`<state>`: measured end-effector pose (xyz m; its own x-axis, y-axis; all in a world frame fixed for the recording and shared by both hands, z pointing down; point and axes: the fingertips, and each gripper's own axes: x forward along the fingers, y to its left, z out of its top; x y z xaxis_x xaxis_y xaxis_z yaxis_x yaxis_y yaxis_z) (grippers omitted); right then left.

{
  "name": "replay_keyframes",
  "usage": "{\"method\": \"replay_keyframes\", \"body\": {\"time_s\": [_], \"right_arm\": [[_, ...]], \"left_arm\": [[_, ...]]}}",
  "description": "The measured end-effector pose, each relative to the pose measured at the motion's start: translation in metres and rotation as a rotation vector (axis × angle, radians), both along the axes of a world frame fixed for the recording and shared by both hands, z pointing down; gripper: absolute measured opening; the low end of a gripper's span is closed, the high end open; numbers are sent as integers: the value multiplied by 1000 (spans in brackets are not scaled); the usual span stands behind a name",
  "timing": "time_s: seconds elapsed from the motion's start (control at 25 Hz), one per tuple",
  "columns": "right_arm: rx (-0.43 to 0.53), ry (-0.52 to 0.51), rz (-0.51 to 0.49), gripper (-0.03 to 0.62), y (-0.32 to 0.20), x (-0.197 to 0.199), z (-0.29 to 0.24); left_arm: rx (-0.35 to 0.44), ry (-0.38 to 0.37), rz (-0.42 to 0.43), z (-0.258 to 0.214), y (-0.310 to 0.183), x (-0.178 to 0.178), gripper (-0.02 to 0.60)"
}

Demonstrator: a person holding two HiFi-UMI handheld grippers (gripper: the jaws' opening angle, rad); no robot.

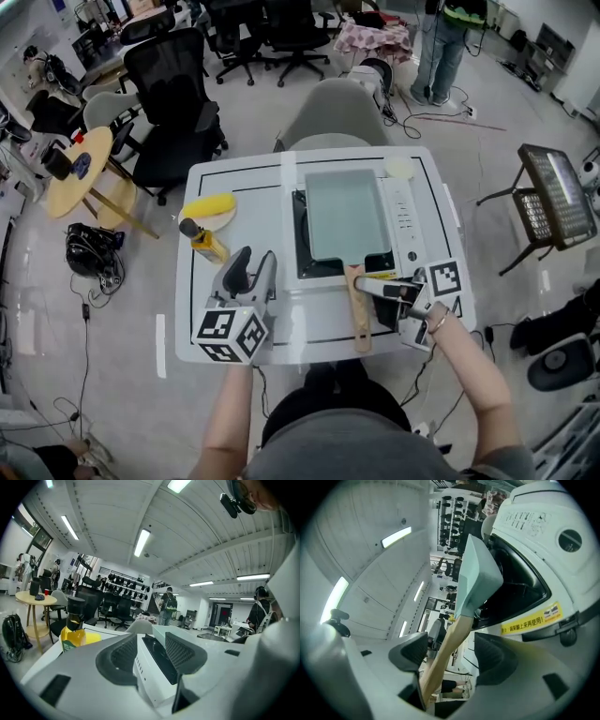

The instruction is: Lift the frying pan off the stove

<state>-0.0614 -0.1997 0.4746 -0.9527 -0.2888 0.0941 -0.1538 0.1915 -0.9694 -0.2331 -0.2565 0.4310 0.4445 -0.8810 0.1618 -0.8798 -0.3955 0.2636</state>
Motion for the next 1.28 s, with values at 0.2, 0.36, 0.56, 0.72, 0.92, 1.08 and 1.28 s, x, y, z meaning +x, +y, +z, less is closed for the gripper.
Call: {"method": "replay_keyframes", "body": {"time_s": [0.2, 0.36, 0.56, 0.72, 0.92, 1.08, 1.28], "right_arm": [[-40, -52, -43, 308, 5, -10, 5], [-63, -82, -71, 308, 5, -18, 7], [-67, -110, -106, 305, 0, -28, 6], [-80, -128, -131, 296, -3, -36, 5], [-90, -139, -154, 283, -9, -41, 5], [-113, -148, -142, 266, -16, -42, 8], [-122, -144, -127, 218, -21, -41, 10]], "left_arm": [[-11, 3, -1, 2, -1, 1, 175], [-15, -1, -9, 2, 0, 0, 175], [-24, 2, -24, 4, 2, -1, 175], [-31, 6, -34, 4, 3, -1, 175], [-40, 6, -43, 6, 6, 1, 175], [-50, 6, -49, 8, 10, 2, 175], [-75, 18, -24, 10, 17, 12, 175]]}}
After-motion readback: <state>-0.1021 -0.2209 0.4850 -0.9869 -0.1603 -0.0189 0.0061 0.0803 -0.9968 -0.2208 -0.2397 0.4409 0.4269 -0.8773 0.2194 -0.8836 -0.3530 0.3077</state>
